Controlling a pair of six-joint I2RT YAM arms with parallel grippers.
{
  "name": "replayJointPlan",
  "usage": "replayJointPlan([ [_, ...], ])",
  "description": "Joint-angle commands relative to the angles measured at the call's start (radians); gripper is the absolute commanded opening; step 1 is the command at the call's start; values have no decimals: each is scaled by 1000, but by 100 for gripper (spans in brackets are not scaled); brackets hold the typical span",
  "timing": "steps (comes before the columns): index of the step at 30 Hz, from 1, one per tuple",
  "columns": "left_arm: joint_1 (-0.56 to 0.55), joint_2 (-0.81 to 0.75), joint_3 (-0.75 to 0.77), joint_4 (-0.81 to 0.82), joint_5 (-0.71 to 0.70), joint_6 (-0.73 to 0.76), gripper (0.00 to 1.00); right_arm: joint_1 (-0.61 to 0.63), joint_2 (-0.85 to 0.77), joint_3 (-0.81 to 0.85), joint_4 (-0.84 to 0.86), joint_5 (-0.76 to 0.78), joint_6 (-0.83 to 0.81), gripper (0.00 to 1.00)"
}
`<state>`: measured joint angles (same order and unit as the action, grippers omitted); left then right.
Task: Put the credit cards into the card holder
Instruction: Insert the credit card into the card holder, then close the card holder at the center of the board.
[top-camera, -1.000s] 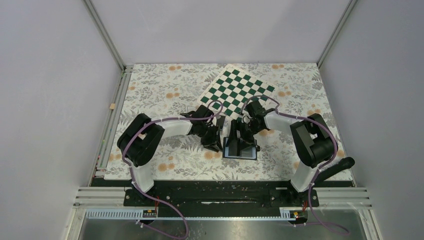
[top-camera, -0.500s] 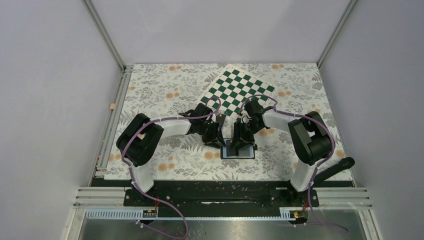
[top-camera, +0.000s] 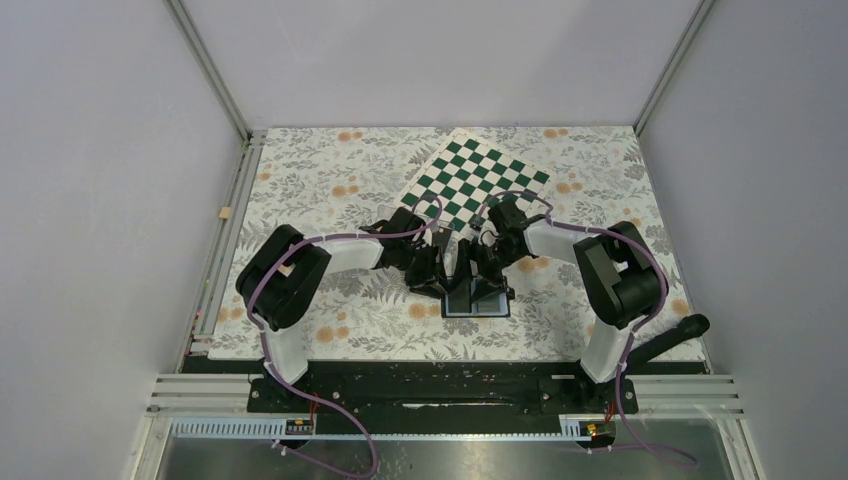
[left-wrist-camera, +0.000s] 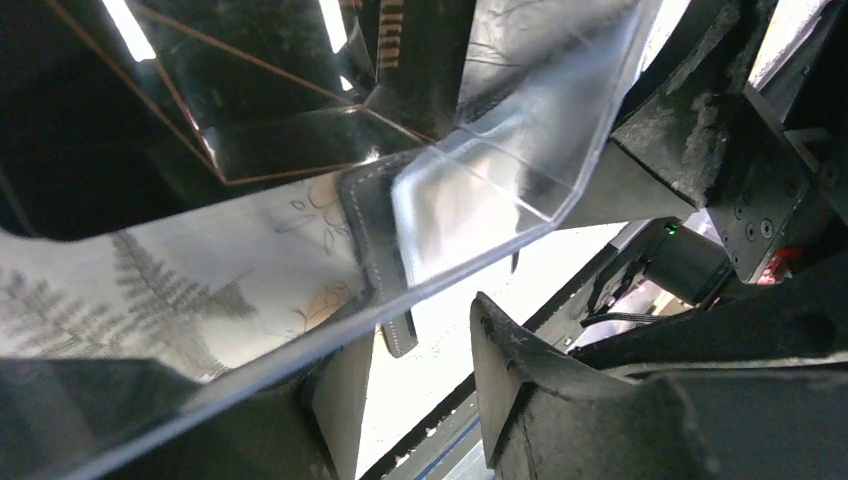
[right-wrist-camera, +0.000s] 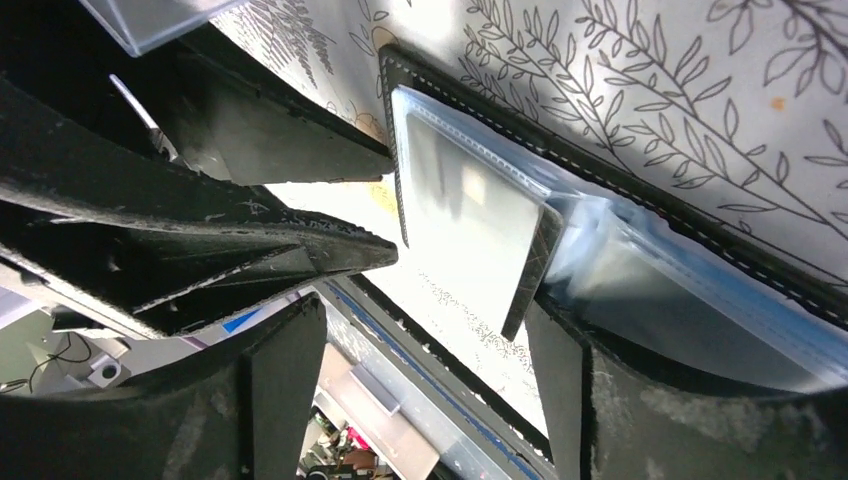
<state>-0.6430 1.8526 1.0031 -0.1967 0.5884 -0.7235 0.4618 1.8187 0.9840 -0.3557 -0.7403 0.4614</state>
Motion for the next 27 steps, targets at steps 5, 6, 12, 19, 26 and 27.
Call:
replayJointPlan([
  [5,4,-131,10,-88,-120,67,46,14,-116,48,-160,128,-76,90],
  [6,3,-133,8,-89,-121,65,47,14,-126,52,-164,126,-74,91],
  [12,15,-90,-13,-11,-53,14,49,14,-158,75,-197,124,-64,92],
  [19,20,-2,-17,30,-13,-9,49,14,-94,80,-248,212,-117,62],
  [26,18,43,-28,95,-9,-66,50,12,26,54,-203,232,-89,28],
  [27,14,48,-28,114,0,-78,50,13,35,54,-205,236,-87,24],
])
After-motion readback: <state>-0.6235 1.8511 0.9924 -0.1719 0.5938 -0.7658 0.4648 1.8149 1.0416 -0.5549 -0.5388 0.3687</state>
